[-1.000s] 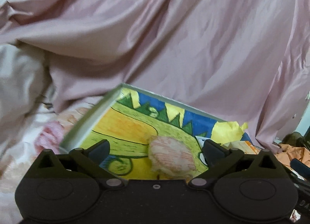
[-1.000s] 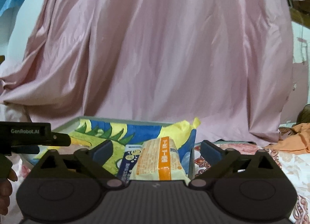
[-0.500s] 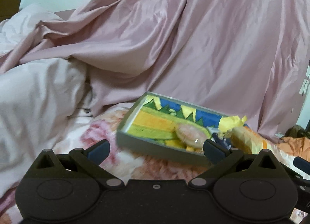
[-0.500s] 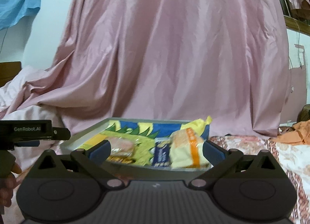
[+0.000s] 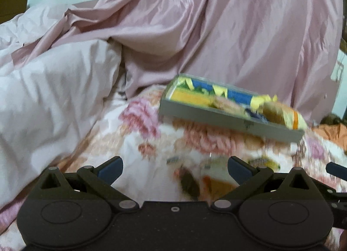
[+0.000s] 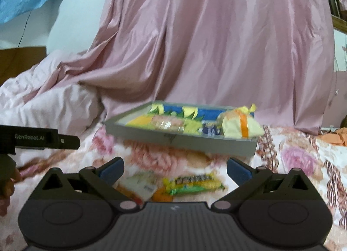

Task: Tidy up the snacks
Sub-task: 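Withdraw both tools from the tray toward the remaining snacks, then grasp the large orange biscuit bag with the left tool while the right tool grasps the pink sausage pack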

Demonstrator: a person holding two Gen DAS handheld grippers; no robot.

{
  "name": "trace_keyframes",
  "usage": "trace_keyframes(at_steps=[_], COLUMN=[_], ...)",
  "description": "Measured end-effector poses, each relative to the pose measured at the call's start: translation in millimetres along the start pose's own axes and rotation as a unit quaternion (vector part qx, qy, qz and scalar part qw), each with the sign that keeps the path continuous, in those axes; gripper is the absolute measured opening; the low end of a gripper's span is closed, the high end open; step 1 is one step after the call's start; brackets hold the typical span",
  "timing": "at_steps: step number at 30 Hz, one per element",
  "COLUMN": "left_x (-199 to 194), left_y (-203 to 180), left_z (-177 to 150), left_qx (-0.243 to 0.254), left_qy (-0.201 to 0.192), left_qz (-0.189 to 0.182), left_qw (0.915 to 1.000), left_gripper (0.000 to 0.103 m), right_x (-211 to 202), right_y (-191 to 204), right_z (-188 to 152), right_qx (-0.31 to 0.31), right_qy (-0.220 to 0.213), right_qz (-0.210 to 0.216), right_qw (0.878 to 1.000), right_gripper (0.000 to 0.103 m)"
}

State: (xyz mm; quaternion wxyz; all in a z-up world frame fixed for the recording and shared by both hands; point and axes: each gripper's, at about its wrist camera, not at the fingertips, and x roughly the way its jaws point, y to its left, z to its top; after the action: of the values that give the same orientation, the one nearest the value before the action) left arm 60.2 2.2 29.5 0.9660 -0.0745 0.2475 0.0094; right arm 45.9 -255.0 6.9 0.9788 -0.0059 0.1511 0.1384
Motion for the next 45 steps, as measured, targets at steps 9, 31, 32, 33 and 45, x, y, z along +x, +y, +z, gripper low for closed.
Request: trace_keyframes(at_steps=[9, 31, 32, 33, 45], left_x=[-4.4, 28.2, 29.2, 30.7, 63.5], left_y=[1.9, 0.9, 0.3, -0.8, -26.9], left_z=[-22.9, -52.1, -53.0, -53.7, -57.9], left_qx=[0.034, 0.055, 0.056, 0.058, 0.069], left_qy=[0.041, 0.110, 0.111, 0.113, 0.147], left_qz=[-0.022, -0.069, -0.075, -0.080, -0.110], left_qw=[0.9984, 0.9900, 0.9894, 0.9887, 0.9806], left_gripper=[0.102, 0.102, 0.102, 0.102, 0.102], right_x=[-11.6, 23.2, 23.7, 24.5, 27.5], right_y=[7.5, 9.7, 9.6, 8.8, -2.1], right_z=[-33.4, -59.3, -59.3, -59.3, -58.3], right_qx=[0.011, -0.015, -0.015, -0.016, -0.041], right_qy=[0.068, 0.179, 0.179, 0.179, 0.154], right_qz=[-0.006, -0.017, -0.017, -0.016, -0.011], right_qw=[0.998, 0.984, 0.984, 0.984, 0.987], right_gripper=[0.103, 0.103, 0.103, 0.103, 0.103])
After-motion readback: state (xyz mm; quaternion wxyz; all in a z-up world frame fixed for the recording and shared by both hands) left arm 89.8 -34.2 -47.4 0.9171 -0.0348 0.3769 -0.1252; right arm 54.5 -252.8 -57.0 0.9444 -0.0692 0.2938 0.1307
